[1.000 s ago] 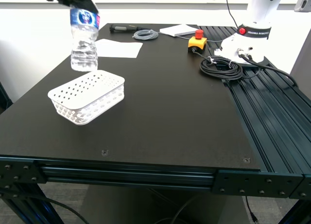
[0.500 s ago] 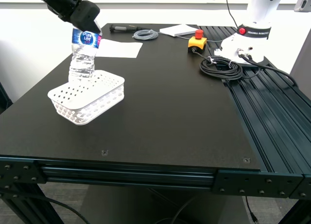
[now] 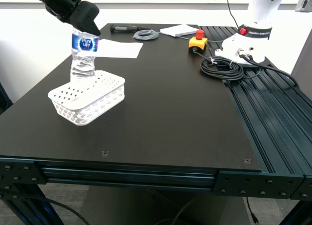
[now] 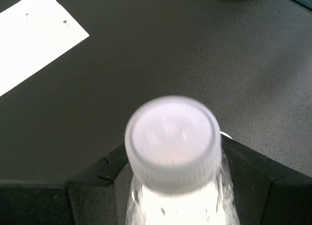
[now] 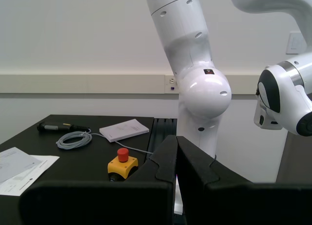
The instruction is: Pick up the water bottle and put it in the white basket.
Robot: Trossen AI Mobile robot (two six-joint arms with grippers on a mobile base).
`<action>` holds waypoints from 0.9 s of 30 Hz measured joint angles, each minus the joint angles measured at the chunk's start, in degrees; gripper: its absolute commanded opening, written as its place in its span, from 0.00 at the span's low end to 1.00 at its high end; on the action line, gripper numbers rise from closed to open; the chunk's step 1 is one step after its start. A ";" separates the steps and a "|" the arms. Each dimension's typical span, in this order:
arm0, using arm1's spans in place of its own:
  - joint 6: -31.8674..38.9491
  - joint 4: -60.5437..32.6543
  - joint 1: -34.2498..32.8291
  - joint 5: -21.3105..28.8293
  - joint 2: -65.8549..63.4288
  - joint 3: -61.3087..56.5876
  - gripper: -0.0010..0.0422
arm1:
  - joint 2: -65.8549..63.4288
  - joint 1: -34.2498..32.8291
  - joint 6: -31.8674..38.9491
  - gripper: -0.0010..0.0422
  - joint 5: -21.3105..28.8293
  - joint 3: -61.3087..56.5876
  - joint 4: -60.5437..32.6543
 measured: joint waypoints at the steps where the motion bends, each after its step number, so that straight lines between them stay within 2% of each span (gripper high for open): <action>1: 0.00 0.00 0.07 0.00 0.00 0.00 0.02 | 0.00 0.02 -0.20 0.42 0.02 0.00 -0.04; 7: 0.00 0.00 0.00 0.00 0.00 0.00 0.02 | -0.02 0.02 -2.16 0.31 0.02 0.00 -0.13; 11: 0.00 0.00 0.00 0.00 0.00 0.00 0.02 | -0.33 0.04 -2.49 0.34 0.09 0.52 -0.24; 14: 0.00 0.00 0.07 0.00 0.00 0.00 0.02 | -0.33 0.11 -2.56 0.48 0.11 2.51 -0.31; 19: 0.00 0.02 0.07 0.00 0.00 0.00 0.02 | -0.42 0.17 -2.56 0.81 -0.15 3.54 -2.16; 21: 0.00 -0.02 0.02 0.00 0.00 0.00 0.02 | -0.42 0.20 -2.54 0.89 -1.92 3.63 -4.15; 22: 0.00 0.00 0.02 0.00 0.00 0.00 0.02 | -0.35 0.24 -2.54 0.88 -2.14 3.52 -4.70; 27: 0.00 0.00 0.07 0.00 0.00 0.00 0.02 | -0.33 0.35 -3.15 0.74 -2.60 3.48 -2.93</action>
